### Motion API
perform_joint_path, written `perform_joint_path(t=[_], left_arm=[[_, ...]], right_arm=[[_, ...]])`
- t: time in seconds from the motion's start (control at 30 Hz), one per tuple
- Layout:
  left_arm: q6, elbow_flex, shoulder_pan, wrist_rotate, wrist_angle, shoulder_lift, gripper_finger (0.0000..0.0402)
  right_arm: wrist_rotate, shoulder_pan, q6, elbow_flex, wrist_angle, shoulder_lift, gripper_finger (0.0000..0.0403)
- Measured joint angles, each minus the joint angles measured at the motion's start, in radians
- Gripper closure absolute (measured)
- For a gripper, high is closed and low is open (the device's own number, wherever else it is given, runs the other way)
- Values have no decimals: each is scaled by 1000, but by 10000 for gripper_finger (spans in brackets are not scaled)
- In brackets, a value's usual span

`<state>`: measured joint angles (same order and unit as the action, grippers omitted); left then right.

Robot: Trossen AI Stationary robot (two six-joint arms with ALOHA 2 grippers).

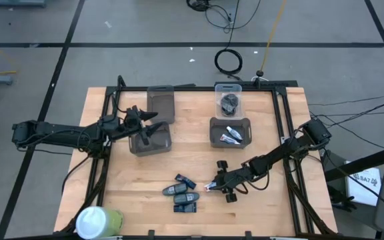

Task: Pick & Place Travel size toiletries
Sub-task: Put the white toothpaste into the bottom right black bin

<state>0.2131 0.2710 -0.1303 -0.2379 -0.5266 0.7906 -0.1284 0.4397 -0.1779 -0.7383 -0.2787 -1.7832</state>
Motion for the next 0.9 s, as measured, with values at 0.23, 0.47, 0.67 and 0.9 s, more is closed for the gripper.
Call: perform_joint_path(t=[0.23, 0.47, 0.67, 0.9], left_arm=[[0, 0, 0, 0, 0, 0, 131], [0, 0, 0, 0, 0, 0, 131], [0, 0, 0, 0, 0, 0, 131], [0, 0, 0, 0, 0, 0, 131]], right_arm=[[2, 0, 14, 1, -1, -1, 271], [4, 0, 31, 1, -1, -1, 292], [7, 0, 34, 1, -1, -1, 326], [7, 1, 44, 1, 0, -1, 346]])
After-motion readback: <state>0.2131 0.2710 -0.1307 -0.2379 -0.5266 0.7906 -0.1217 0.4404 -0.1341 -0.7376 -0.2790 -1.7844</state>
